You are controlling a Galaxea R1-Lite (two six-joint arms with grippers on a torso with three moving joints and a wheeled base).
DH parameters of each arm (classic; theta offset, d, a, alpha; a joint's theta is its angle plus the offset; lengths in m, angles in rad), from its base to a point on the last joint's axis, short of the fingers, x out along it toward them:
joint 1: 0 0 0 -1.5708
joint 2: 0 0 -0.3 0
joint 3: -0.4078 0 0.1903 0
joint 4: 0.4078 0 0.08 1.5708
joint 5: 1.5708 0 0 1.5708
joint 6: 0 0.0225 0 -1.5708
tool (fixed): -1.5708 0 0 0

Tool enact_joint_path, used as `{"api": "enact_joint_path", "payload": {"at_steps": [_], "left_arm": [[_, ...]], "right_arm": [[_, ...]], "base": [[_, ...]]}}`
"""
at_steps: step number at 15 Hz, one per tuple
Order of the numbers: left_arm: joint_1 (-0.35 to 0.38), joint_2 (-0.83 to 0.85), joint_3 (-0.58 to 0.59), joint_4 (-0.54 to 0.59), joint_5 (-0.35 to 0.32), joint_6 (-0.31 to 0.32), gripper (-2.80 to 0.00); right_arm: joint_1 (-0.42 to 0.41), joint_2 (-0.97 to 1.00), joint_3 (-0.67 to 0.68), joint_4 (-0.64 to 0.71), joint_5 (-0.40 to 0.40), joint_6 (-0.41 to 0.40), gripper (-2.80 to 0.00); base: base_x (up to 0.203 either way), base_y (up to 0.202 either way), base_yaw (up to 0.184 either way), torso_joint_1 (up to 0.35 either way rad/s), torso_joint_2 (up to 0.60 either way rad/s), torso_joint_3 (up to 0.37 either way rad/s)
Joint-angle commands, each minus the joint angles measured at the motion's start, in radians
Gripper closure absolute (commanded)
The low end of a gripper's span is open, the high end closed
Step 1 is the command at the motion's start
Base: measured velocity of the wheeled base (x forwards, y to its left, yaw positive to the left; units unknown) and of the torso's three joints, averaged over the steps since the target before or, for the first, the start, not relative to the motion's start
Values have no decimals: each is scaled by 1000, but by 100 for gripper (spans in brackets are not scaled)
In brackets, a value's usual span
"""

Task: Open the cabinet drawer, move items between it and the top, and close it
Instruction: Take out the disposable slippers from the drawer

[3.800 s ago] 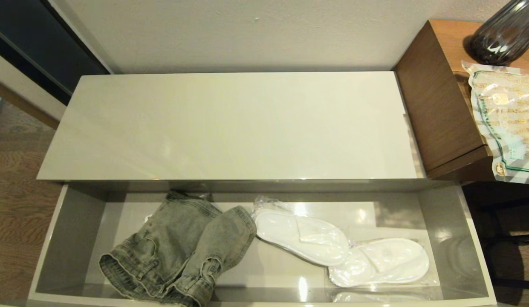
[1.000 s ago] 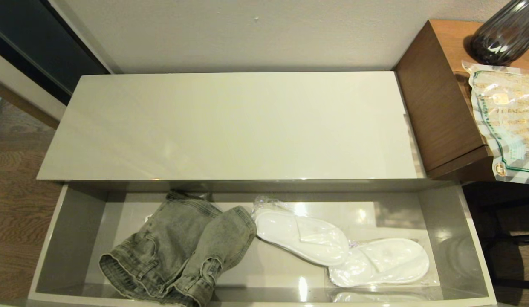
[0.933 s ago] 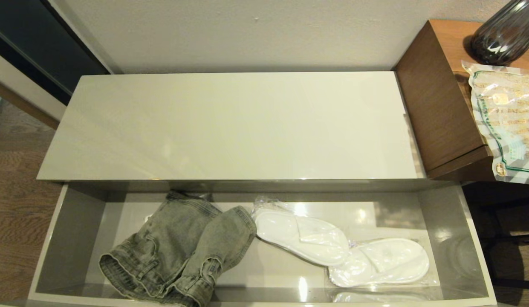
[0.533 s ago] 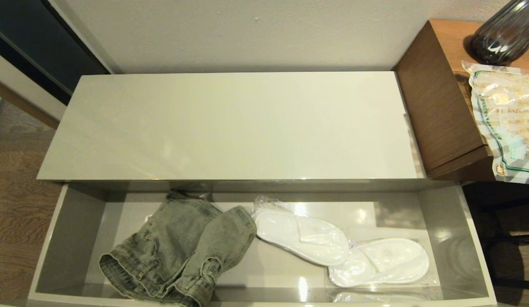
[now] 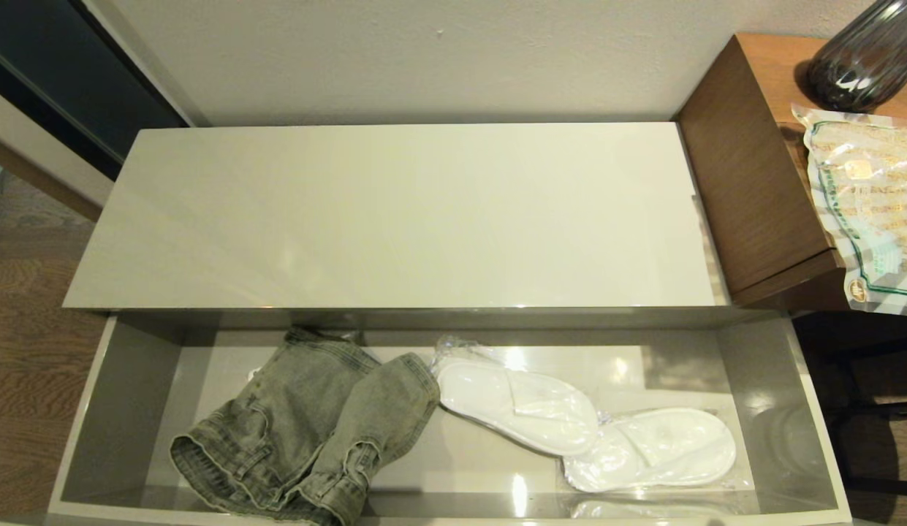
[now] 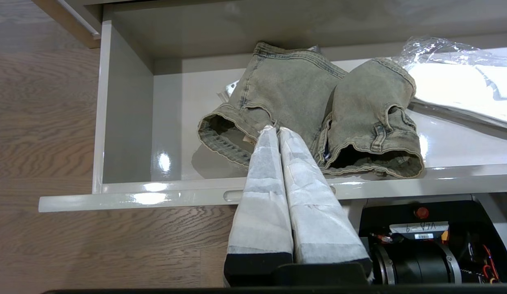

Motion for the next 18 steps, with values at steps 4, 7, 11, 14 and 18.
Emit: {"api": "enact_joint_path", "payload": {"at_steps": [4,7,11,14,18], "left_arm": [[0,2,-2,2,2,-1,0],[0,3,-2,2,1,3,0],[0,2,-2,0,1,6,0],[0,2,-2,-1,3,6,0],[0,2,0,-1,3,-14,0]], "right_arm": [[1,-4,9,6,5,2,0],[1,22,-1,23,7,3,0],[1,35,3,26,10,3,0],[1,49,-11,80,13,3,0],[2,158,-55,249,85,1,0]], "base": [[0,0,0,1,2,-51],[0,0,0,3,6,-176],[0,0,0,4,3,-196],[0,0,0,3,5,-199],[0,0,0,2,1,-51]]}}
